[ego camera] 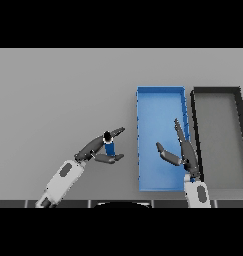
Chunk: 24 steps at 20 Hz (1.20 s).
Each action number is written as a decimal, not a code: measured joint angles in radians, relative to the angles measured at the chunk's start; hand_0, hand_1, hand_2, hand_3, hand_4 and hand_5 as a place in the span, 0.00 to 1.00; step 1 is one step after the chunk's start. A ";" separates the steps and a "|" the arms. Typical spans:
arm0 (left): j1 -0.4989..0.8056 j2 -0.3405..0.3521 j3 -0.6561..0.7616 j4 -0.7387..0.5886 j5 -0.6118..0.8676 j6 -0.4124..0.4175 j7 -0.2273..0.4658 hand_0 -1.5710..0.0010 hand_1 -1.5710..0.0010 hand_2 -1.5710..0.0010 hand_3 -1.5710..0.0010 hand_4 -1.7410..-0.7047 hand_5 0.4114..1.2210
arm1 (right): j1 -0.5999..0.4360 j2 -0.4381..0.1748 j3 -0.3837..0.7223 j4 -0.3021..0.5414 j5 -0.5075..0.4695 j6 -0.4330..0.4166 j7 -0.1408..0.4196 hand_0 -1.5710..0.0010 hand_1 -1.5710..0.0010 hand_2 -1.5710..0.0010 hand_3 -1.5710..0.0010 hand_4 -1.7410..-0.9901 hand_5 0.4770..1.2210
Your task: Pick up the blue pipe and place it into the blue bin.
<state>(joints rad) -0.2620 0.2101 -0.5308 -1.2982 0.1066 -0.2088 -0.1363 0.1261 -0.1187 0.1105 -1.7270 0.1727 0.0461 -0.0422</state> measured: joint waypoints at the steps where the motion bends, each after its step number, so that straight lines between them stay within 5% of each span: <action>1: 0.004 -0.014 -0.006 -0.007 0.000 0.007 0.000 0.94 0.83 0.77 0.86 0.41 0.30 | -0.004 -0.008 -0.005 -0.002 -0.009 0.008 0.007 1.00 1.00 1.00 1.00 0.72 0.17; 3: 0.006 -0.036 0.006 0.000 0.028 0.010 0.023 0.68 0.57 0.53 0.55 0.31 0.55 | -0.004 -0.005 -0.015 0.003 -0.027 0.011 0.007 1.00 1.00 1.00 1.00 0.73 0.17; 5: 0.017 -0.049 -0.004 -0.001 0.015 0.027 0.026 0.43 0.36 0.34 0.36 0.21 0.71 | -0.016 -0.003 -0.013 0.002 -0.027 0.011 0.011 1.00 1.00 1.00 1.00 0.73 0.17; 9: 0.010 -0.048 -0.039 0.009 -0.009 0.018 -0.051 0.18 0.15 0.14 0.19 0.09 0.88 | -0.011 -0.004 -0.011 0.007 -0.022 0.011 0.009 1.00 1.00 1.00 1.00 0.73 0.17; 18: 0.003 -0.076 -0.045 -0.148 0.022 0.077 -0.055 0.02 0.02 0.02 0.07 0.01 0.98 | -0.015 -0.010 -0.010 0.018 -0.008 0.009 -0.010 1.00 1.00 1.00 1.00 0.76 0.17; 24: -0.026 -0.067 -0.058 -0.259 0.039 0.082 0.058 0.01 0.01 0.00 0.05 0.00 1.00 | -0.009 -0.019 -0.019 0.000 -0.010 0.005 -0.027 1.00 1.00 1.00 1.00 0.81 0.17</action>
<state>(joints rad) -0.2877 0.1431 -0.5887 -1.5568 0.1453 -0.1273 -0.0787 0.1172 -0.1377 0.0919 -1.7274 0.1628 0.0511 -0.0691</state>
